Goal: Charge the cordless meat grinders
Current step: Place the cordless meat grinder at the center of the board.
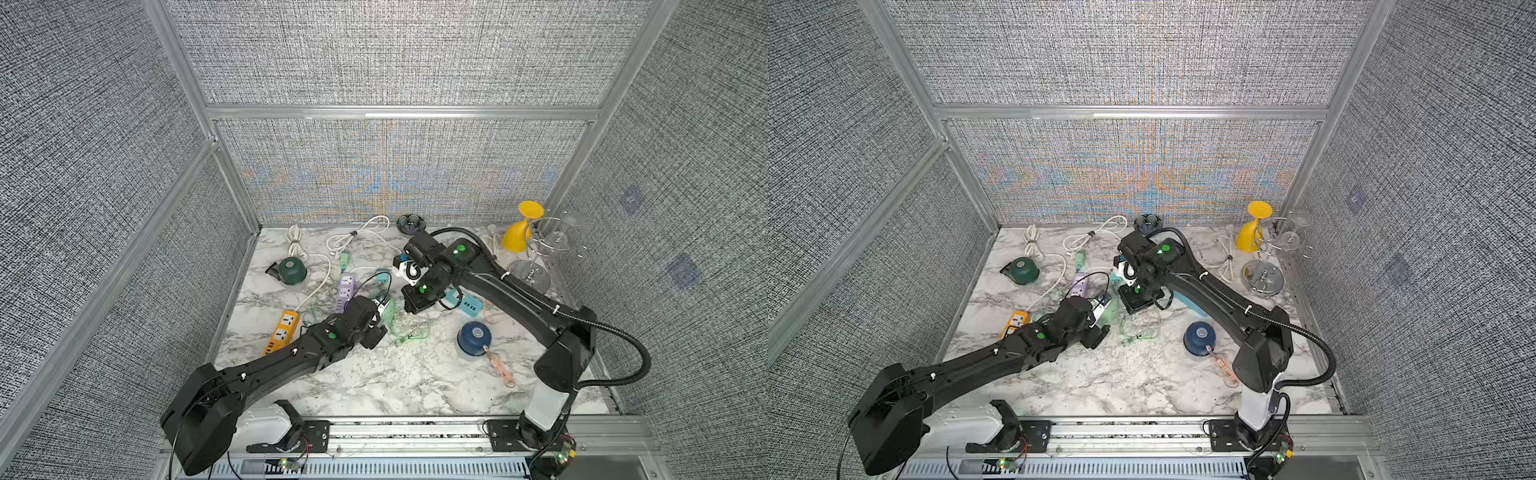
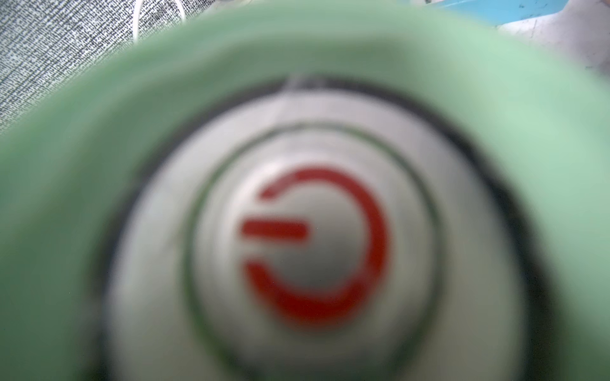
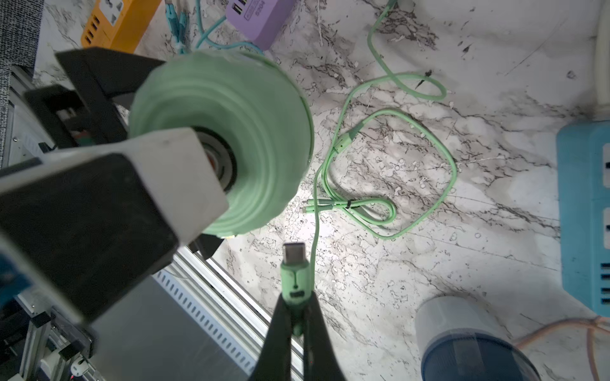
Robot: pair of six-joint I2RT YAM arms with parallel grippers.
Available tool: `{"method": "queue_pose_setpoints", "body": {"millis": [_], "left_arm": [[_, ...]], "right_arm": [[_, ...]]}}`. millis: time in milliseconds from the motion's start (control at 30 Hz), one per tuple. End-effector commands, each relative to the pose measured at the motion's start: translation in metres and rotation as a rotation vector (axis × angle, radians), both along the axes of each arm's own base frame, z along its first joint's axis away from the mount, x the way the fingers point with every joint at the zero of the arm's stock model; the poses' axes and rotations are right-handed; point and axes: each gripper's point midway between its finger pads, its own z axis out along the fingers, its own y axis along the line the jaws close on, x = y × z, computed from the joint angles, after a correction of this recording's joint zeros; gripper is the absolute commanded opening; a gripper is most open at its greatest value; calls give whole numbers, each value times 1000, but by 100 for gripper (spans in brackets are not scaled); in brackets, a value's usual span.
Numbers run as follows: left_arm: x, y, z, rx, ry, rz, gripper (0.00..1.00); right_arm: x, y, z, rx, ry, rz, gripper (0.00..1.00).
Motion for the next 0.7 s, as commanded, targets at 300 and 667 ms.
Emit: {"method": "queue_pose_setpoints", "body": {"millis": [300,667], "left_arm": [[-2,22,-39,-339,-22,311,49],[-10,27,-61,-353,-18,403,63]], "right_arm": [[-3,-23,-13,-7,16,-60,0],[-5,-23,-13,9,22,-65,0]]}}
